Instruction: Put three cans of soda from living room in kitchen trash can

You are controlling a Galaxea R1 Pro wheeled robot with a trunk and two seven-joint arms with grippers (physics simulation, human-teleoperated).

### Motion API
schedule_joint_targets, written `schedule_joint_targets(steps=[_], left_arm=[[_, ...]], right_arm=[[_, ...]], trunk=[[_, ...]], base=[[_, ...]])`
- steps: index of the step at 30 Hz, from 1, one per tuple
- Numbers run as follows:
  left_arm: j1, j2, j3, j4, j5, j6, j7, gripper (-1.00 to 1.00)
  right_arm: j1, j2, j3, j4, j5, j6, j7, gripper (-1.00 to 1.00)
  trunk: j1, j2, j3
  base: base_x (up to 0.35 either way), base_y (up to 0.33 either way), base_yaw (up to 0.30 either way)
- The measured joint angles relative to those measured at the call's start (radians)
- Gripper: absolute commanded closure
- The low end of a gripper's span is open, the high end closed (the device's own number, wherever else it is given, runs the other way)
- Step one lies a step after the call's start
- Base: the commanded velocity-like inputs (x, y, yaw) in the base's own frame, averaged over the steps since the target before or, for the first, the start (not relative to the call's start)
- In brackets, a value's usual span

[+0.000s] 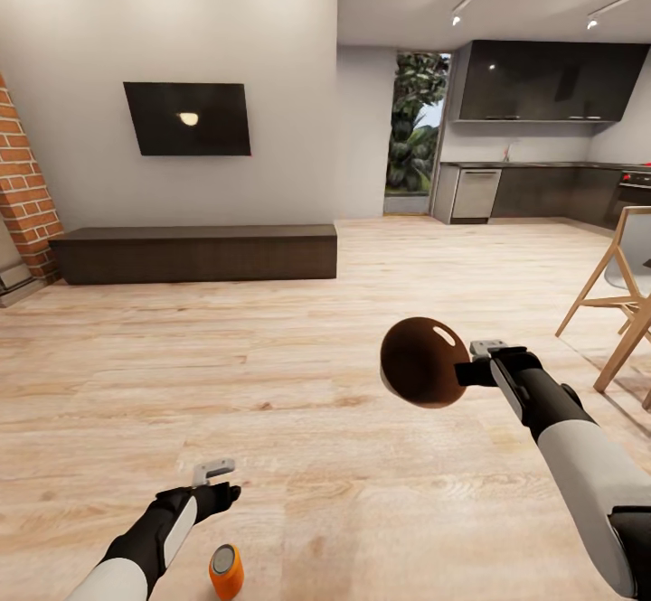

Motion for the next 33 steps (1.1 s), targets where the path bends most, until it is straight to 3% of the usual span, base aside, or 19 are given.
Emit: schedule_joint_targets(steps=[22, 33], left_arm=[[0.001, 0.019, 0.003, 0.001, -0.002, -0.003, -0.001, -1.0], [0.002, 0.027, 0.003, 0.0, 0.001, -0.008, 0.0, -1.0]], right_arm=[[-0.001, -0.002, 0.0, 0.0, 0.002, 0.0, 0.0, 1.0], [0.0, -0.001, 0.001, 0.001, 0.002, 0.0, 0.0, 1.0]], trunk=[[0.0, 0.0, 0.0], [0.009, -0.009, -0.042]], base=[[0.0, 0.0, 0.0], [0.0, 0.0, 0.0]])
